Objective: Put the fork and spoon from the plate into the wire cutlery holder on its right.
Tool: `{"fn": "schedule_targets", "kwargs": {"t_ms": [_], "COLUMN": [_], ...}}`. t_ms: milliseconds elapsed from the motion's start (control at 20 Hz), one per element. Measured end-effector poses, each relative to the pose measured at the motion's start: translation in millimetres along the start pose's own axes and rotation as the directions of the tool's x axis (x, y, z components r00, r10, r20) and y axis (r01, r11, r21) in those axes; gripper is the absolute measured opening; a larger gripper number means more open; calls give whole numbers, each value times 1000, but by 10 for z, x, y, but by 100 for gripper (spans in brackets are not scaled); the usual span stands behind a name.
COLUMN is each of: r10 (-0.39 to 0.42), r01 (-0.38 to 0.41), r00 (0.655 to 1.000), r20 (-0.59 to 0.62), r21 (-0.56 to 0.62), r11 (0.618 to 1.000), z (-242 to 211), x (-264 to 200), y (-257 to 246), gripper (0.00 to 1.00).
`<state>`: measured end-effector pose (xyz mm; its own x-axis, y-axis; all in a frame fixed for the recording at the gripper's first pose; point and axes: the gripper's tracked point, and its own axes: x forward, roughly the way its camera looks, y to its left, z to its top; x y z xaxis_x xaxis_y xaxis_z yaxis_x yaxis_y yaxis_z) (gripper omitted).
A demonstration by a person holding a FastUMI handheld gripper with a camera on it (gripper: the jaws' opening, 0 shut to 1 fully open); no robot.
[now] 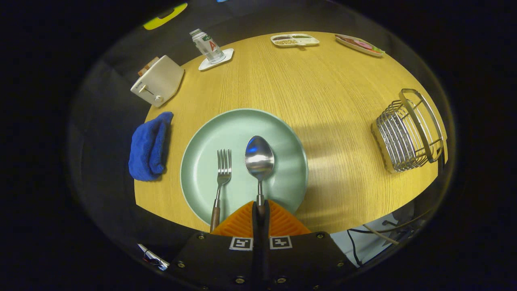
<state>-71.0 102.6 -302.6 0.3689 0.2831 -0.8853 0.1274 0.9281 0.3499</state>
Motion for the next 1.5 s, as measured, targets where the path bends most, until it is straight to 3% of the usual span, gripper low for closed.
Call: {"fn": "schedule_targets", "kwargs": {"t_ms": [400, 950, 1500], "r10": [-11, -147, -244], "r01": [15, 98, 190], "r00": [983, 935, 959], "r20": [184, 322, 147], "r21": [-17, 165, 305], "r11": [1000, 981, 933], "z": [394, 590, 240], "x": [-490, -1096, -1082], "y": [-253, -1157, -1753], "gripper": [1, 1, 1]}}
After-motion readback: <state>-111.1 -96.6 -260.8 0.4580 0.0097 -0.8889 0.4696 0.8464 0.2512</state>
